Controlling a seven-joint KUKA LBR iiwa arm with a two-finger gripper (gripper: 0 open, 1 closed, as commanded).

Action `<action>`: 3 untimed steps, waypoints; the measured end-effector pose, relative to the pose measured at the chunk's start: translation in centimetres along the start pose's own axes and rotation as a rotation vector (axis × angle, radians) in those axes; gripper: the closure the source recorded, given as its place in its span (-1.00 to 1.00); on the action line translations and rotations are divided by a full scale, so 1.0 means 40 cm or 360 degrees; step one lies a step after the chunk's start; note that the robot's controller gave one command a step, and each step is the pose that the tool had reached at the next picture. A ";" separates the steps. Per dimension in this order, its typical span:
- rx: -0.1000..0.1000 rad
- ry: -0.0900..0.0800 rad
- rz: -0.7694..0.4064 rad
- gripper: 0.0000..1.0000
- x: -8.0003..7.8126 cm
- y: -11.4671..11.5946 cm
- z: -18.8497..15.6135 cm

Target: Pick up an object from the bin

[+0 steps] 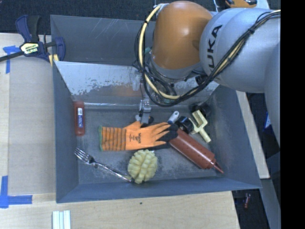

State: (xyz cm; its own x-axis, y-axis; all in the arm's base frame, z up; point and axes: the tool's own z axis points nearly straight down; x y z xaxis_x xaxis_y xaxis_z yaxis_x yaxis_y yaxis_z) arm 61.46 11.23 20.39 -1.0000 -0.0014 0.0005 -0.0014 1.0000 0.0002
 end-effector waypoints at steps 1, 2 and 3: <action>-0.0001 -0.0006 0.0002 -1.00 -0.003 -0.001 -0.005; -0.0002 -0.0013 0.0059 -1.00 0.067 -0.133 0.073; 0.0000 -0.0017 -0.0225 -1.00 0.129 -0.153 0.087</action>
Offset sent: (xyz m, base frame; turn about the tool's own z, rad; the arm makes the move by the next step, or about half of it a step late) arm -0.0320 -0.0636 -0.0353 0.0464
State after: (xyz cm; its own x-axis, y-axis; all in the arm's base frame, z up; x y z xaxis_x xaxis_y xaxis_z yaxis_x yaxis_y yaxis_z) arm 56.32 5.09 16.92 -0.9898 -0.1424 -0.0101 -0.1424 0.9898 -0.0007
